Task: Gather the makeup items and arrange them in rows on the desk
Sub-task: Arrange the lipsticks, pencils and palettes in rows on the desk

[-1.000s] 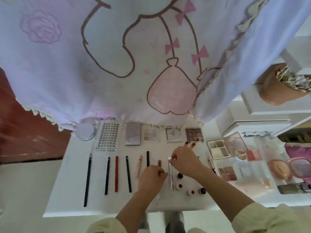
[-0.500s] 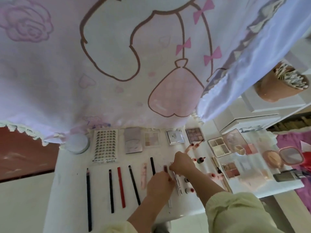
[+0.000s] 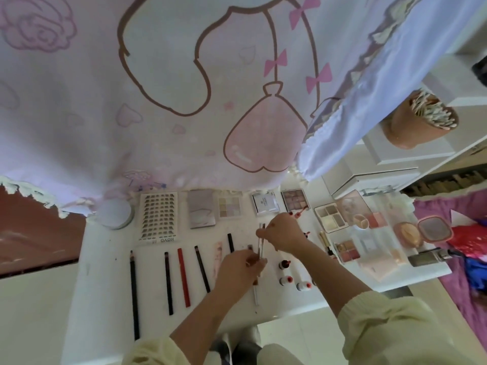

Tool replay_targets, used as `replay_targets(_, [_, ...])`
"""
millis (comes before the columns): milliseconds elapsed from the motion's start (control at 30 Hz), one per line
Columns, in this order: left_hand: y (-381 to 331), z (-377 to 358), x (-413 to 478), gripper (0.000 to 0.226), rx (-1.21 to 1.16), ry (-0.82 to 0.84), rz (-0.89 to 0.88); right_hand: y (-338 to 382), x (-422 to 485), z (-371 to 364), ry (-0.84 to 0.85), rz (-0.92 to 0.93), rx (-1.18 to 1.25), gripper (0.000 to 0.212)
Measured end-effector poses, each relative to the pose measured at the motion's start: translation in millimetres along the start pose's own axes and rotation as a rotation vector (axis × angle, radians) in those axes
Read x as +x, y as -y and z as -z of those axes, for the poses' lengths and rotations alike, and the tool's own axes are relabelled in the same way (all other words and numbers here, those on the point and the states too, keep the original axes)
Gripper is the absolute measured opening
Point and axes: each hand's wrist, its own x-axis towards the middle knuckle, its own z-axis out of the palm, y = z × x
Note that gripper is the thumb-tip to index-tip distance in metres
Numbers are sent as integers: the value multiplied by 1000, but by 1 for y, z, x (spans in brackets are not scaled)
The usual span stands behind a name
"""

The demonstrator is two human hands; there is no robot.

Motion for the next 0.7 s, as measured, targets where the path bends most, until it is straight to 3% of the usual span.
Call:
replay_targets(233, [0,23,-26,16,-359,33,12,-12,-33,17,102,-17,461,18])
replay_targets(333, [-1,28,-36,12,-373,20,-7,-21,-43,20,184,-24,581,18])
replay_targets(500, [-10,29,-44,21,-287,-20,-56,-29,-55,19,179,47,584,30])
replay_targets(700, [-19,26,-47,31,-9,-50,-167,-33,-65,15,99,120,359,49])
